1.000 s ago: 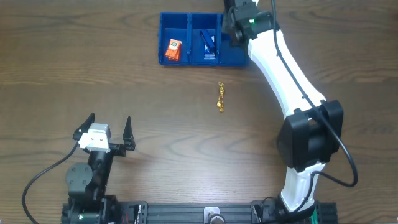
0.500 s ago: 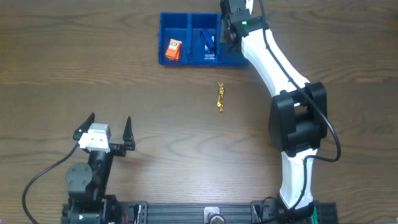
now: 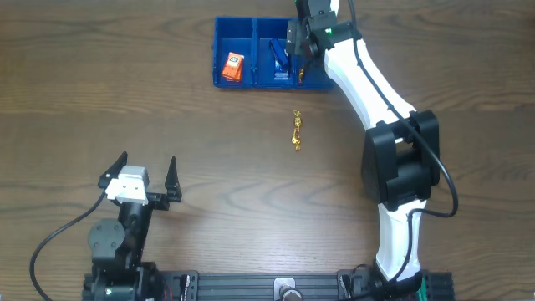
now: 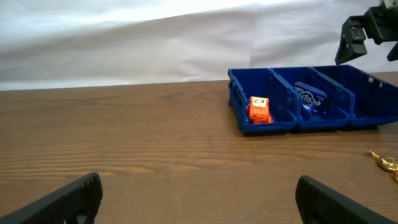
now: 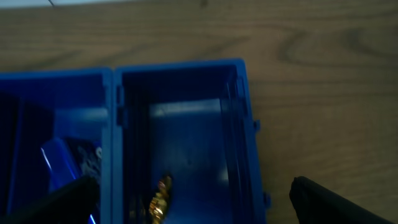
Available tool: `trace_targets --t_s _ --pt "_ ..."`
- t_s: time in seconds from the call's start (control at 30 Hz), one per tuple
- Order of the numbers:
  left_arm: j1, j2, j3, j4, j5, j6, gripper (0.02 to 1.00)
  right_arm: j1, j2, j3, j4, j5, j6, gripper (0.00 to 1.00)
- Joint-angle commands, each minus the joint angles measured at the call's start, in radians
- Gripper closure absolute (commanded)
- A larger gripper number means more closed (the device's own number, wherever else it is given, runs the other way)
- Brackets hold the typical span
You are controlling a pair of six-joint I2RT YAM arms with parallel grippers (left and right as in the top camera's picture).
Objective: Sort Candies Into Trays
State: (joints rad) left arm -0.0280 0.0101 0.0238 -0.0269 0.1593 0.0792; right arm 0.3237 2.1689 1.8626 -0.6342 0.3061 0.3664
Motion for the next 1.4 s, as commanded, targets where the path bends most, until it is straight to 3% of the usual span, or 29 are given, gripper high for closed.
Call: trace_targets --t_s 0.03,0.23,0.43,0.67,0.87,1.4 --pt "0.004 -0.006 -0.019 -0.033 0.025 0.003 0.02 0.007 -0.016 -0.003 -0.068 0.007 -0.001 0.001" --pt "0.004 -0.006 -0.019 -0.033 0.025 0.003 0.02 0.064 -0.209 -0.003 -0.299 -0.007 0.039 0.001" --pt "0.004 -0.006 -0.019 -0.033 0.025 0.003 0.02 0.144 -0.243 -0.039 -0.543 -0.134 0.124 0.001" --pt "0.004 -0.006 -0.019 -0.033 0.025 0.003 0.02 0.182 -0.243 -0.357 -0.357 -0.299 0.124 0.003" --pt "0.004 -0.006 -0.019 -0.033 0.025 0.003 0.02 0.186 -0.243 -0.531 -0.223 -0.302 0.128 0.003" --pt "0.004 -0.006 -0.019 -0.033 0.025 0.003 0.018 0.186 -0.221 -0.608 -0.074 -0.254 0.161 0.042"
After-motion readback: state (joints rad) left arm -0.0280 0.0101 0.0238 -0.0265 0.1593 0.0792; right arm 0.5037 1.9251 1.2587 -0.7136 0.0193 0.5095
